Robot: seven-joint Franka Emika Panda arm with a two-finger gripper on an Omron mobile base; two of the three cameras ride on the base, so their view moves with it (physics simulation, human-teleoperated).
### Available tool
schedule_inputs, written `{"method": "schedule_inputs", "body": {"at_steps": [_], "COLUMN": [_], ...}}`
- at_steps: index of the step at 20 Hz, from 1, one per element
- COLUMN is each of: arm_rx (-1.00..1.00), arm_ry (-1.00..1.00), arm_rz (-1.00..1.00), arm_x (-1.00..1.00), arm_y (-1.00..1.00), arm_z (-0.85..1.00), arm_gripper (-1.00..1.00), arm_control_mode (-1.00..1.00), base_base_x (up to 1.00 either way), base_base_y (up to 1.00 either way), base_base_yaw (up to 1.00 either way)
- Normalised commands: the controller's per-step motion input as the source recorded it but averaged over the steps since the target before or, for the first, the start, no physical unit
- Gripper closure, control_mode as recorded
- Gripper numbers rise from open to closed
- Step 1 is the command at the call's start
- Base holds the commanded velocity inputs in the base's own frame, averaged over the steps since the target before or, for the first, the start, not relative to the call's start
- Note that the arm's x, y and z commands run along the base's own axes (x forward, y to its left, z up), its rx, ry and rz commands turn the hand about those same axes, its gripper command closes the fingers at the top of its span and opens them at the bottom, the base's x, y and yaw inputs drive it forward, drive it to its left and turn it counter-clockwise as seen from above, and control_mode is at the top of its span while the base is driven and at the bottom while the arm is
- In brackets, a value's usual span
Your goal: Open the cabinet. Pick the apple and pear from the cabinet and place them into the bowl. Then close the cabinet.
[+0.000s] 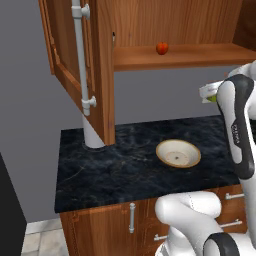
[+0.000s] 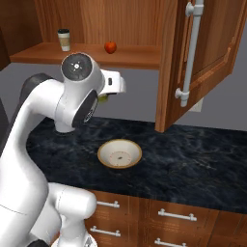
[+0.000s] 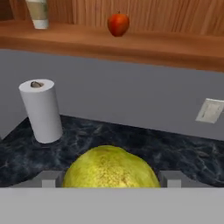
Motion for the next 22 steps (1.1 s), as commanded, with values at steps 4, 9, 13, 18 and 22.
{"method": "schedule_inputs", "body": {"at_steps": [4,9,13,18,22], "arm_rx": [-0.06,-0.05,-0.06,-0.01,0.0], "arm_ry": [0.26,0.37,0.38,0.21,0.14], "arm_rz": [0.0,0.0,0.0,-0.01,0.0], "arm_x": [0.21,0.6,0.82,0.62,0.28], "arm_y": [0.3,0.26,0.0,-0.05,-0.16], "arm_z": [-0.8,-0.89,-0.79,-0.63,-0.91], "arm_gripper": [1.0,1.0,1.0,1.0,1.0], "arm_control_mode": [-1.0,-1.0,-1.0,-1.0,-1.0], "base_base_x": [0.0,0.0,0.0,0.0,0.0], "base_base_y": [0.0,0.0,0.0,0.0,0.0], "base_base_yaw": [0.0,0.0,0.0,0.0,0.0]}}
